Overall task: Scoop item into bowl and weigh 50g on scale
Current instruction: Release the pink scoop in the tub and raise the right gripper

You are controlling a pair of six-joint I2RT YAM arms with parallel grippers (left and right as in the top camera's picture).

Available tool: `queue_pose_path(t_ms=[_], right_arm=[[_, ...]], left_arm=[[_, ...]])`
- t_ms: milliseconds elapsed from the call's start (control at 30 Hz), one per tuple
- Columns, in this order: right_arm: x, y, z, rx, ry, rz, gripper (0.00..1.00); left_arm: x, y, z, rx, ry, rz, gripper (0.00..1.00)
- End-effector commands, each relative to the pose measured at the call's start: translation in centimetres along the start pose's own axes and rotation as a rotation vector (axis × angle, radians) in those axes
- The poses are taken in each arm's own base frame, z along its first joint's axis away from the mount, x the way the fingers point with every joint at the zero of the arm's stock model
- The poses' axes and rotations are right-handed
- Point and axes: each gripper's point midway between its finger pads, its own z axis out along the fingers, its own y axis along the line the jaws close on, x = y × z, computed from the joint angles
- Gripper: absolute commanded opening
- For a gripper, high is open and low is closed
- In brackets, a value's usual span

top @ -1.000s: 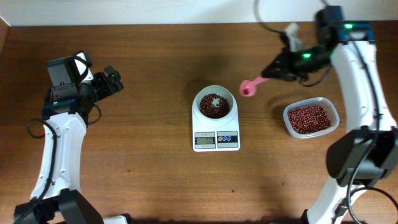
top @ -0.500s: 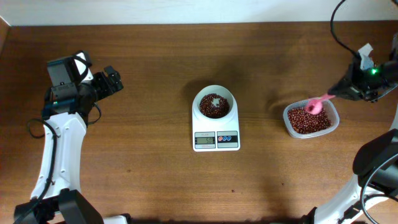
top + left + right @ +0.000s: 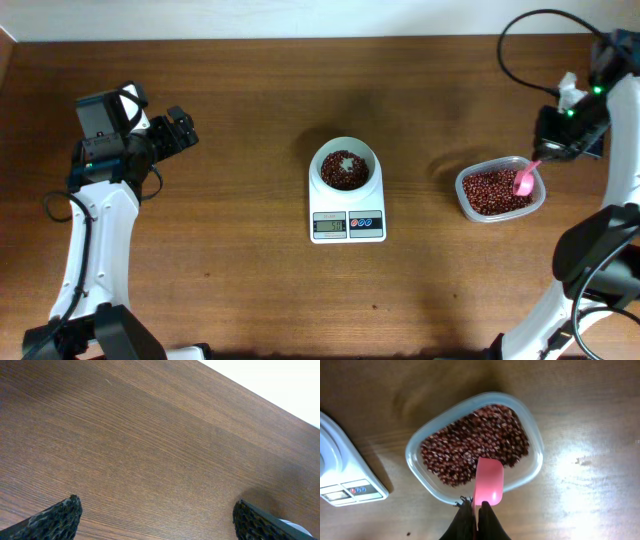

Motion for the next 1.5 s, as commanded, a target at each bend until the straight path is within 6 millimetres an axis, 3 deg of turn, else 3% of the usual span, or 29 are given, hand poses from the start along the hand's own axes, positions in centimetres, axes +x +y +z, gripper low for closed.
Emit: queue_pose_path(t_ms=[0,100,233,300,633,867,1000,1200,1267,1467], right_arm=[[-0.5,0.8,-1.2,0.1,-0.063,-0.021,0.04],[-0.6,0.7,-1.3,0.233,-0.07,-0.071,0.04],[-0.8,2.6,-1.2,0.279,-0.09,-0.139,0.04],[-0.8,2.3,-1.3,0.362,-0.099,-0.125,0.04],[0.9,2.8,1.4,0.316,-0.007,-0.134,0.04],[0.9,2.9,1.4,0.306,-0.003,-0.134,0.69],[1.4,2.9,1.4,0.304,0.015,-0.137,0.9],[1.8,3.1,1.7,0.175,0.047,-0.134,0.93],[1.7,3.1,1.6,0.057,0.054,-0.135,0.94],[0.8,0.7,0.6,-0.18,0.01,0.015,0.96]], left_arm=[[-0.6,0.1,-0.2,-0.006,-0.016,-0.01,0.99],[-0.6,0.1,-0.2,-0.006,-0.016,-0.009,0.99],[-0.6,0.1,-0.2,-0.006,-0.016,-0.009,0.99],[-0.6,0.1,-0.2,-0.006,-0.016,-0.009,0.99],[-0.6,0.1,-0.2,-0.006,-0.016,-0.009,0.99],[-0.6,0.1,-0.2,-0.006,-0.016,-0.01,0.99],[-0.6,0.1,-0.2,-0.006,-0.016,-0.009,0.99],[-0.6,0.1,-0.2,-0.006,-0.016,-0.009,0.99],[-0.6,0.1,-0.2,-0.006,-0.016,-0.009,0.99],[-0.6,0.1,-0.2,-0.006,-0.016,-0.009,0.99]])
